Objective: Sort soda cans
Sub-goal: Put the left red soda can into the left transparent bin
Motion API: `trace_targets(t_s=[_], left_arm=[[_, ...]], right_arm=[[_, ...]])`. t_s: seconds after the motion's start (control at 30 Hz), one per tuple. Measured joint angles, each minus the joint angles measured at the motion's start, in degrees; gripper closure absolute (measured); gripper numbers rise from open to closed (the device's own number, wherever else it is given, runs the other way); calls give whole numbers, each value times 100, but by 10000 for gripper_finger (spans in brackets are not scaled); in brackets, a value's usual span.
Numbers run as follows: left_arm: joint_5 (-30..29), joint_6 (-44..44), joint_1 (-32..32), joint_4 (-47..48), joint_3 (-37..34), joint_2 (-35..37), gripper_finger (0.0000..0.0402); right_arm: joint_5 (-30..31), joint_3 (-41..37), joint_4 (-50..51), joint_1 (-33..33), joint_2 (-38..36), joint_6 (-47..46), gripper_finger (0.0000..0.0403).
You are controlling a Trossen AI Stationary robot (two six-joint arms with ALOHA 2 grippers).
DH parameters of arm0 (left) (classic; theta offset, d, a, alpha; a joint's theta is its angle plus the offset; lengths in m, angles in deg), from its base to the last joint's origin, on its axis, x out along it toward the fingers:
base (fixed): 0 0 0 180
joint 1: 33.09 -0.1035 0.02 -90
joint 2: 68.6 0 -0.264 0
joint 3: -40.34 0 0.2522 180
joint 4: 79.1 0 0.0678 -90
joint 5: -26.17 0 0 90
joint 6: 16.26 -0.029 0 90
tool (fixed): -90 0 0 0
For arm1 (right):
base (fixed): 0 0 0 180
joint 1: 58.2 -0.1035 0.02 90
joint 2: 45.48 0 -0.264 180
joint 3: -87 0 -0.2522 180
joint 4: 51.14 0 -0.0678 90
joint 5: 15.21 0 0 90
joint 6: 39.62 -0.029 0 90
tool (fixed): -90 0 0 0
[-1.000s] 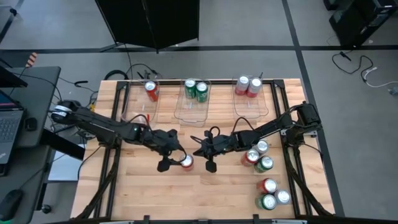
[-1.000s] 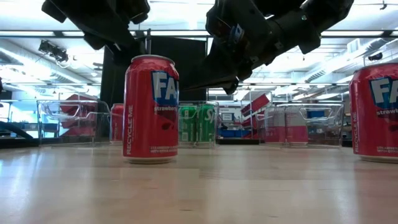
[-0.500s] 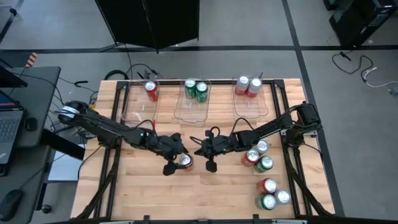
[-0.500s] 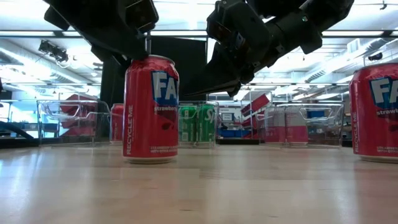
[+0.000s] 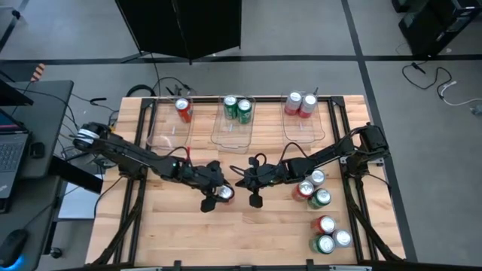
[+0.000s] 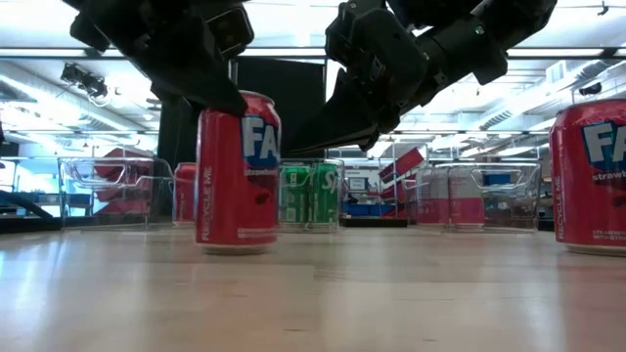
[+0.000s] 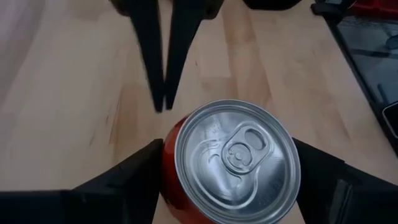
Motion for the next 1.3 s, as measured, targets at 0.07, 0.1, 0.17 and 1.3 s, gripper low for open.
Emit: trace_targets(t_s=[0.07, 0.1, 0.17, 1.3], left_arm=[[-99, 10, -29, 128, -14, 236, 117], [-198, 16, -59, 213, 4, 404, 117], [-479, 18, -155, 738, 143, 818, 117], [-3361, 847, -4822, 4684, 511, 4225, 117]], right_arm=[[0, 0, -2, 0, 0, 0, 403], [1, 0, -3, 0, 1, 0, 403], [0, 0, -5, -1, 1, 2, 403], [60, -2, -227, 0, 1, 393, 403]])
